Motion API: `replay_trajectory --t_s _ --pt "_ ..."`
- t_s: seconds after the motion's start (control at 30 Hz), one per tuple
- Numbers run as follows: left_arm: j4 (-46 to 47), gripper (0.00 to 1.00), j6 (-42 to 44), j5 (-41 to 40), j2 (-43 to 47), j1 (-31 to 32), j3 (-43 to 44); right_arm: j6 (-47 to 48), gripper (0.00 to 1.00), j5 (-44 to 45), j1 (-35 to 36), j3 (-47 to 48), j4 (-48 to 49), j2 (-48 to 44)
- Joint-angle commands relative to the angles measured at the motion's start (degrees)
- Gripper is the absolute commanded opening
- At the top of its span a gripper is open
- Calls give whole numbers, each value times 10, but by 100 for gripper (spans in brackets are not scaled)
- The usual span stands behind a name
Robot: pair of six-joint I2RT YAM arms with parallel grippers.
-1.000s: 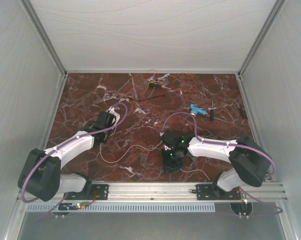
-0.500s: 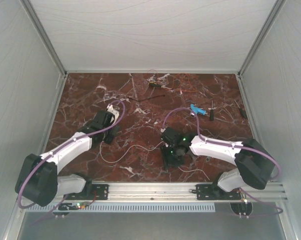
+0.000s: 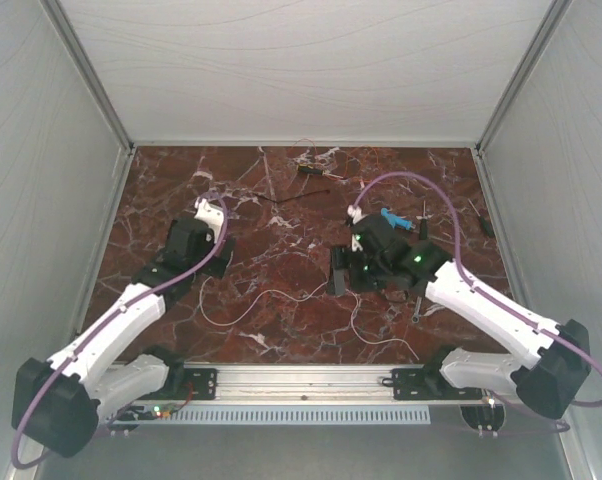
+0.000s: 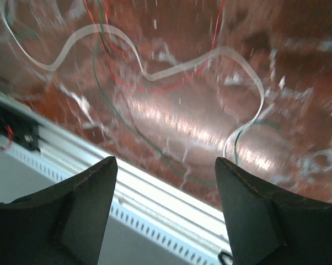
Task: Zip-tie the wires
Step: Straighten the cable at the center of the board, then pick up the cable at the center of the board.
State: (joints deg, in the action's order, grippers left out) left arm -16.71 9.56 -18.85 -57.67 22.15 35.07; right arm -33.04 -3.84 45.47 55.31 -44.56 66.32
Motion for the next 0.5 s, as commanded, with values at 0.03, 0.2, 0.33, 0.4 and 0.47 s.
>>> replay_trajectory --t_s 0.03,0.2,0.33,0.4,0.47 --pt "44 100 -24 -1 56 0 18 39 76 40 -66 62 94 0" --pt "54 100 -25 4 85 1 6 42 79 92 -133 97 226 54" --pt "61 100 -29 25 93 1 2 25 79 127 -194 137 297 131" --pt "61 100 -30 34 93 1 3 1 79 125 -222 164 313 173" --pt "61 100 -32 41 92 1 3 -33 79 116 -246 190 331 217"
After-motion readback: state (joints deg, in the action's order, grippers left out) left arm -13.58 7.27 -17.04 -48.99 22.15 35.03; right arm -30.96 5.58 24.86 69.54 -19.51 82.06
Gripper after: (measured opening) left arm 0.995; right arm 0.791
